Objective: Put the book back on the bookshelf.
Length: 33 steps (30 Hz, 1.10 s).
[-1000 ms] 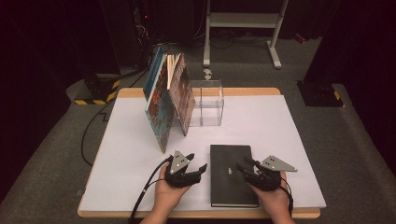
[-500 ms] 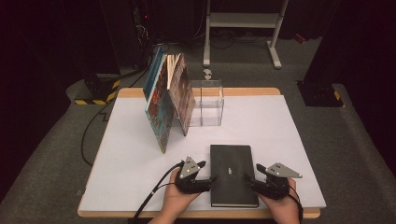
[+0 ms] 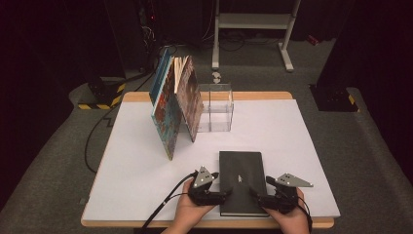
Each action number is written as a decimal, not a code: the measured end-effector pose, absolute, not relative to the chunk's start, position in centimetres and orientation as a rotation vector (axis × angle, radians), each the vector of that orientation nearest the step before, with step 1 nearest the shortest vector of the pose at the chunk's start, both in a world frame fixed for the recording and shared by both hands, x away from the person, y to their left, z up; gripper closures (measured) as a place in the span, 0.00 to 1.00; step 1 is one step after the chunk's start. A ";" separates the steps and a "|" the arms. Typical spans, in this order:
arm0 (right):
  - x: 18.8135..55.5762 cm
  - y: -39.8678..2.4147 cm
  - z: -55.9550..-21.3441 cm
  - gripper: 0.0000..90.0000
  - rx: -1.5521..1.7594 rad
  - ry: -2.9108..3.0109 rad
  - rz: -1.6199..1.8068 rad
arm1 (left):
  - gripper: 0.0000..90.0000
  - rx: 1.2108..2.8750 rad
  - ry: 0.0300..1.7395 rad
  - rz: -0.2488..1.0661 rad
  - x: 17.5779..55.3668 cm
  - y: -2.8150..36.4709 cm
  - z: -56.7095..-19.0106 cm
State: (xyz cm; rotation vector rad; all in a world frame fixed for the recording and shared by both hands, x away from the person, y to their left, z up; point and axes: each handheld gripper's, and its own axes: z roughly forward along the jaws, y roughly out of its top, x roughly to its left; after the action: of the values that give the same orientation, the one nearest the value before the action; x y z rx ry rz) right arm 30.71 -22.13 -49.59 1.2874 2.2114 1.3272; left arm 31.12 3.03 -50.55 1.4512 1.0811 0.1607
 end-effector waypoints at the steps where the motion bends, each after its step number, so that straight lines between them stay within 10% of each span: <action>1: 30.7 -22.0 -49.6 0.18 1.287 2.215 1.328 | 0.27 1.457 1.083 0.157 31.2 3.1 -50.6; 33: 32.2 -21.5 -49.2 0.13 1.381 2.268 1.275 | 0.25 1.494 1.119 0.093 32.7 2.5 -50.0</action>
State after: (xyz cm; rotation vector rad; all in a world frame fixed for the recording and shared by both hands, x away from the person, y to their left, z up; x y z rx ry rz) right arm 32.24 -21.46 -49.19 1.3814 2.2684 1.2746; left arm 32.71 2.51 -50.02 1.4942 1.1193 0.0932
